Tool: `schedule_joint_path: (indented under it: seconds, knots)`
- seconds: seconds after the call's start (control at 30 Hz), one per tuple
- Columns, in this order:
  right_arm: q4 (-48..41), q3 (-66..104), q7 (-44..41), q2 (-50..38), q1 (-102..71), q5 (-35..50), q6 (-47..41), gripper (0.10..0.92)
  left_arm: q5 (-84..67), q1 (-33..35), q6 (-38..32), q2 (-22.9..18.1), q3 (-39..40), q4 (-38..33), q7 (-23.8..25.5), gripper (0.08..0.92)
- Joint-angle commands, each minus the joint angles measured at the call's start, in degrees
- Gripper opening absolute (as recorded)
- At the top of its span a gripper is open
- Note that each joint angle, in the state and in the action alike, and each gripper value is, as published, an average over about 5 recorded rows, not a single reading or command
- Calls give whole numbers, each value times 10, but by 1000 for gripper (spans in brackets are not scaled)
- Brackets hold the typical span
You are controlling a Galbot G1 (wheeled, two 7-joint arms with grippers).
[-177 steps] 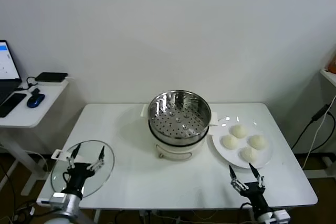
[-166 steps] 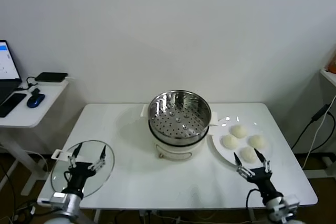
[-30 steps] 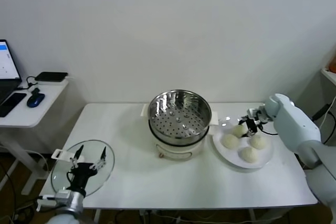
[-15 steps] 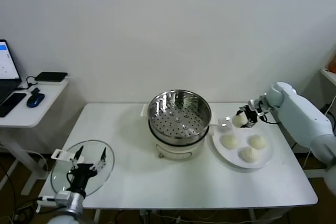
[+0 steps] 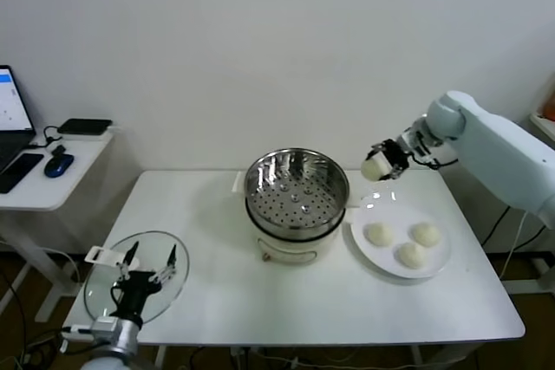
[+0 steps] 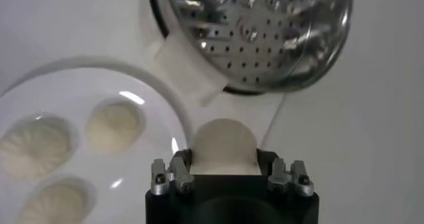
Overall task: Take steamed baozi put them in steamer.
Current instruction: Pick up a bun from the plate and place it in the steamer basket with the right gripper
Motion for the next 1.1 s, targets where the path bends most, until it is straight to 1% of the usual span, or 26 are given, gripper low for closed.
schedule_joint_path:
  seconds: [0.03,0.13,0.23,0.53,0.67,0.8,1.1]
  knots:
    - [64,-86,-2,19,96,46,20,653,0,0,0,0,0,-1,0,823]
    - [56,-99,-3,48,102,38,33,653,0,0,0,0,-1,-3,0,823]
    - [39,-102,-3,82,92,12,52,653,-2,1,0,-1,-3,-5,-1,823]
    - [-52,-57,-2,209,32,-119,129,653,-4,2,-1,-3,-5,-3,1,823]
    - [-96,-26,3,251,7,-184,168,654,-7,3,-2,-5,-6,-2,1,823]
    - [-127,-2,10,277,-16,-236,193,660,-10,2,-2,-5,-8,-2,0,823]
    - [-159,71,26,299,-56,-358,238,669,-11,-1,-1,-5,-7,2,0,823]
